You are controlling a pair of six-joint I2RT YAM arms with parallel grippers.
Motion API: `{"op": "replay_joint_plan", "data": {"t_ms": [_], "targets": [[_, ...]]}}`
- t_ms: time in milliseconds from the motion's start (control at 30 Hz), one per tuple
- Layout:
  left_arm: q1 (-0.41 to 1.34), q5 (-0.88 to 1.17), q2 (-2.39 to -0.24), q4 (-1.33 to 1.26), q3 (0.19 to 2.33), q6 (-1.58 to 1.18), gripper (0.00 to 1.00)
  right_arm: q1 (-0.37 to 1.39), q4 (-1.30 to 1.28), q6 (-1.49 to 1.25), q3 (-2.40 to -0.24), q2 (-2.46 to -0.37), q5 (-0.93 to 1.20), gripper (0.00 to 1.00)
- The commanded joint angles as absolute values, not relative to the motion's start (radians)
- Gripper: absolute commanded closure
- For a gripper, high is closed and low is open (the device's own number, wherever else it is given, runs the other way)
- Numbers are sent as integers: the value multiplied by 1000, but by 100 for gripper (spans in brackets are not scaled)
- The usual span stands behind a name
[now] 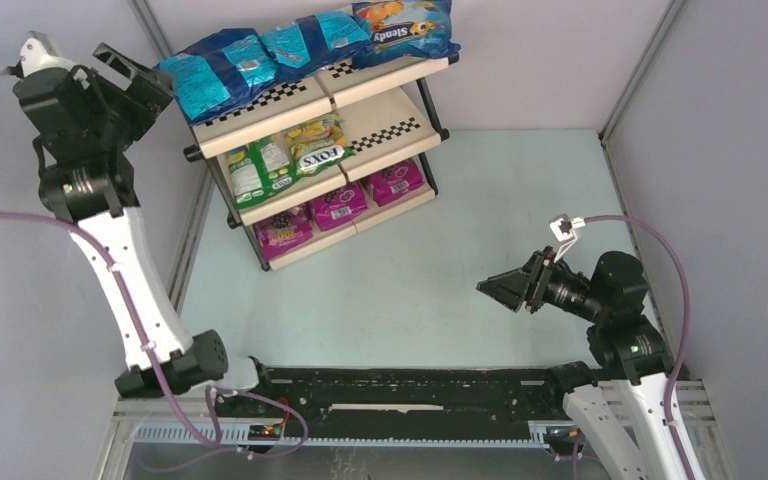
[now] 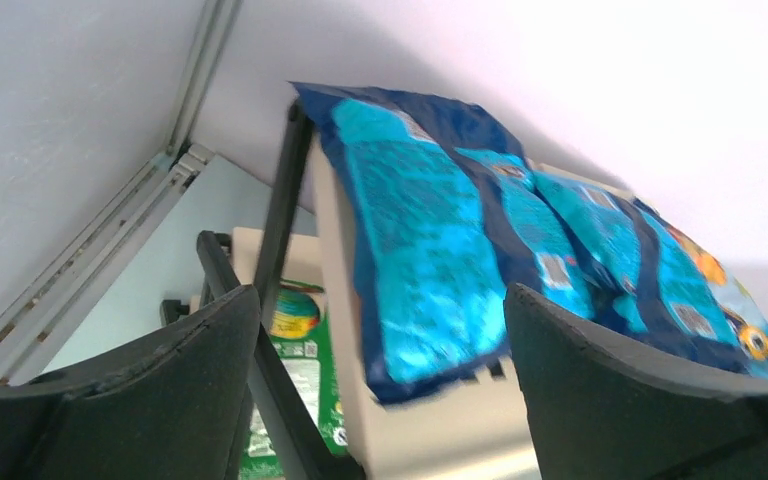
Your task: Place and organize the candy bags onto the shelf
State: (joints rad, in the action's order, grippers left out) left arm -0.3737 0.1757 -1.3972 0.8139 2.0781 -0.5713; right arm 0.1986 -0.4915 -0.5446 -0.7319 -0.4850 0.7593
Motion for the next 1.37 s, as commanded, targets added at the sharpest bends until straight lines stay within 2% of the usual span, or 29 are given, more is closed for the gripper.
{"op": "replay_joint_plan", "data": {"t_ms": [0,67,167,233,300,467,700,833,967,1333], "targets": [[-237,97,-1247,756,2031,-470,3,195,-554,-517,-773,-461,702,40],[-116,87,-1160,688,1953,-429,0,195,-635,-480,-824,-459,652,38],[91,151,-1023,486,1776,-381,0,196,-770,-422,-925,-451,552,22],[203,218,-941,334,1649,-340,0,196,-849,-381,-995,-443,490,6],[313,283,-866,206,1533,-289,0,195,-920,-342,-1085,-437,435,0],[525,400,-718,-49,1272,-184,0,195,-1049,-279,-1272,-433,325,0],[585,435,-614,-275,1071,-190,0,195,-1070,-253,-1433,-369,261,0],[594,295,-533,-276,989,-77,0,195,-1055,-259,-1509,-335,229,0],[594,97,-464,-345,898,-85,0,195,-1037,-256,-1554,-314,170,0],[593,36,-378,-365,858,-38,0,206,-974,-280,-1480,-244,104,0]]}}
